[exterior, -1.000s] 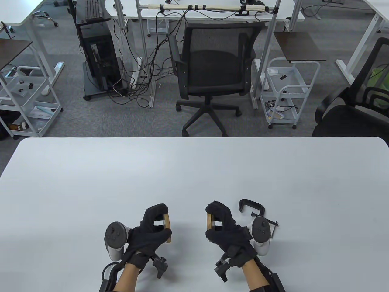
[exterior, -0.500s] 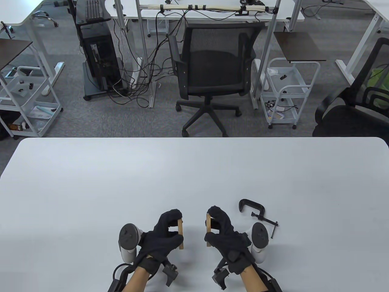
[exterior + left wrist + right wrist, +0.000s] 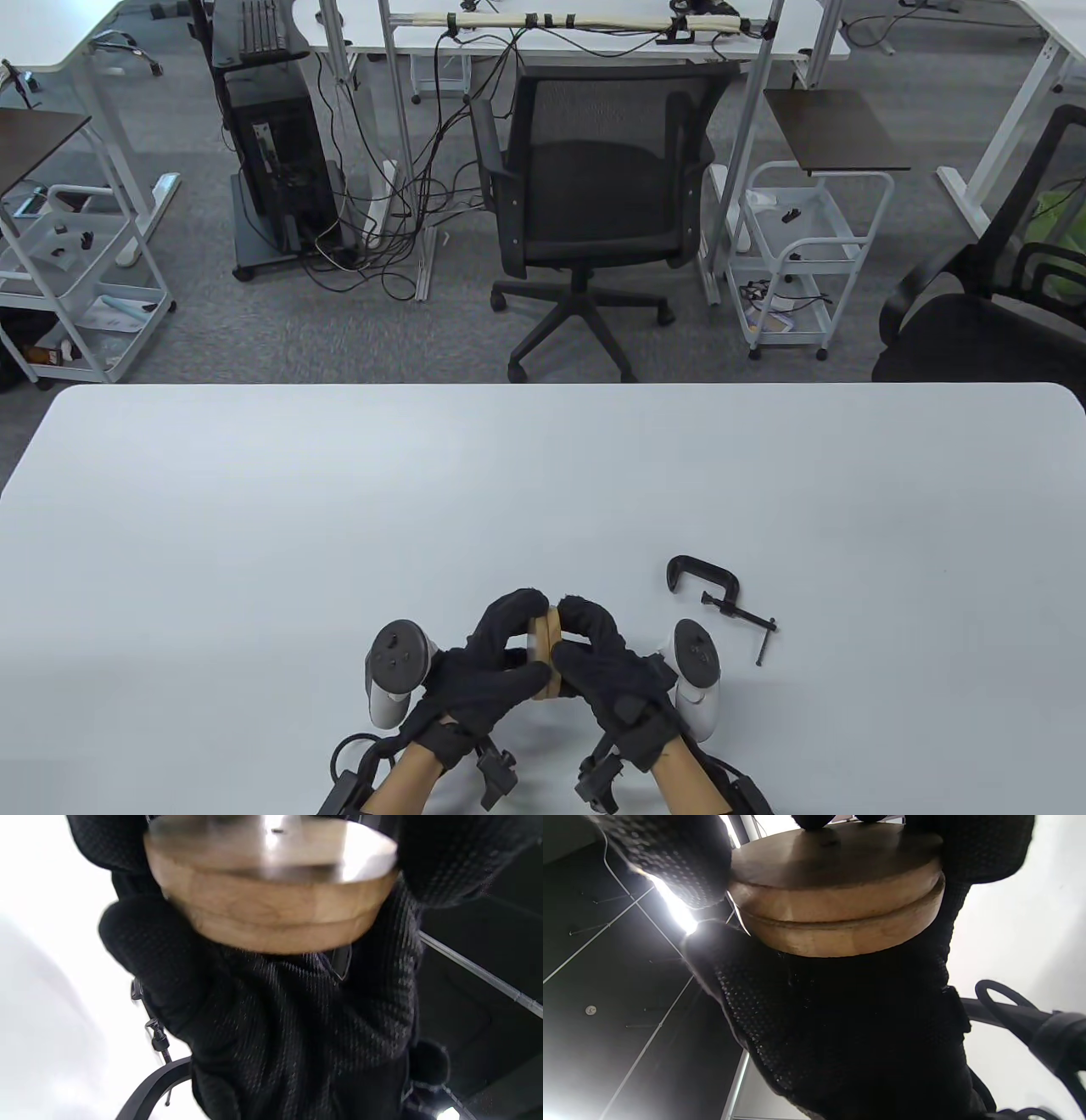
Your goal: Screw the clamp shut
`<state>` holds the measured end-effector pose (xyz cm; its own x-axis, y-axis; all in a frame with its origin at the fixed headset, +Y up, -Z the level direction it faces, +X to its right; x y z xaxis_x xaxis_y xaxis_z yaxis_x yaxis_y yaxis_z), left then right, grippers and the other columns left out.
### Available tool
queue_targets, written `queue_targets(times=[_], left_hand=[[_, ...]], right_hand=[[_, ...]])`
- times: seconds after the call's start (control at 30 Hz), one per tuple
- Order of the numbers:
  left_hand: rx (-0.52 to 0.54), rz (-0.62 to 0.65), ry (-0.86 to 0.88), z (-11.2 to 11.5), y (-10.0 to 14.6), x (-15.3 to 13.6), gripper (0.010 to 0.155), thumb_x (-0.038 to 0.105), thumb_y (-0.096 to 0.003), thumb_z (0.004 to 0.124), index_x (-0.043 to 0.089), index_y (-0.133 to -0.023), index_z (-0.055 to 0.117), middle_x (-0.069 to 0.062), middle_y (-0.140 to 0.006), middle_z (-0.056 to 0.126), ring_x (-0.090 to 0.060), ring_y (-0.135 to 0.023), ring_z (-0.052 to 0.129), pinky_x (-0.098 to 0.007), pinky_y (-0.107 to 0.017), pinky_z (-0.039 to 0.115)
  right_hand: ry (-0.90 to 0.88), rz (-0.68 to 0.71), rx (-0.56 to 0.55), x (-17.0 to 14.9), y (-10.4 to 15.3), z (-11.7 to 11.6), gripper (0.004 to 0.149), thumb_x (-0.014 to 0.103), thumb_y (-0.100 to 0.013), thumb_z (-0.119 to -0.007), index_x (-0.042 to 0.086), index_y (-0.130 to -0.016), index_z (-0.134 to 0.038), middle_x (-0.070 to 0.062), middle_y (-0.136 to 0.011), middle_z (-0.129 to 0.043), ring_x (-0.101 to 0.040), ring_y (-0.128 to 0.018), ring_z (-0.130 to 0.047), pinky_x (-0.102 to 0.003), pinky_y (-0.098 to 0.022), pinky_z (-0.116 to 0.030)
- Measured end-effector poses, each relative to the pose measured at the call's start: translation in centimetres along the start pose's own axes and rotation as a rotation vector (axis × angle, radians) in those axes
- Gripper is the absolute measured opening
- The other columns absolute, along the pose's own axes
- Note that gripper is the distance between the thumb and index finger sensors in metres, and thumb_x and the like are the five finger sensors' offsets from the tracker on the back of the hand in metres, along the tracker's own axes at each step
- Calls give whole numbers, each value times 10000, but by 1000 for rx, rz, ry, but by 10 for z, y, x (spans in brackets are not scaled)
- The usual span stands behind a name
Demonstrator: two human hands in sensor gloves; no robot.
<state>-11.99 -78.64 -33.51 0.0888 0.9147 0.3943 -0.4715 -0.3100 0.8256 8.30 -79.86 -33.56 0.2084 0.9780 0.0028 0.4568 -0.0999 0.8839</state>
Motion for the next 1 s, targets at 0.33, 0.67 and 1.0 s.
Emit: queue_targets(times=[0.33,0.67,1.0], left_hand=[[-33,2,-175,8,1,5,1068,621,-391,943,410,-1126,198,-241,-1191,232,-550,-976,355,-582,-686,623],[-57,-1,-151,10,-1,6,1075,603,-385,960,474,-1083,153,-226,-1162,143,-577,-988,417,-621,-617,749],[0,-10,-107,6,1,7,1025,557,-402,978,479,-1069,204,-202,-1167,120,-583,-992,372,-639,-554,773]], right_hand=[[120,-24,34,8,3,-2,804,519,-468,-865,27,-992,-503,-298,-996,-494,-627,-869,-617,-579,-477,-781],[243,20,-67,21,9,-10,716,488,-441,-896,8,-926,-680,-296,-890,-706,-576,-813,-738,-611,-488,-755],[226,60,-62,24,10,-15,683,512,-496,-739,-12,-933,-725,-314,-904,-725,-593,-831,-715,-655,-512,-698]])
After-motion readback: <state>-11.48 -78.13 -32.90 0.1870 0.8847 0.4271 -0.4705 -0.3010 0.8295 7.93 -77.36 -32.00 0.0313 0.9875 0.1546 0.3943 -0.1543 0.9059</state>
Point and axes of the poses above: the tracker on the back of each hand, its own x axis roughly to the thumb side, its own y axis roughly from the fingertips to the wrist, z = x × y, the point moved 1 cm from there along -y, roughly from the wrist to the fingertips
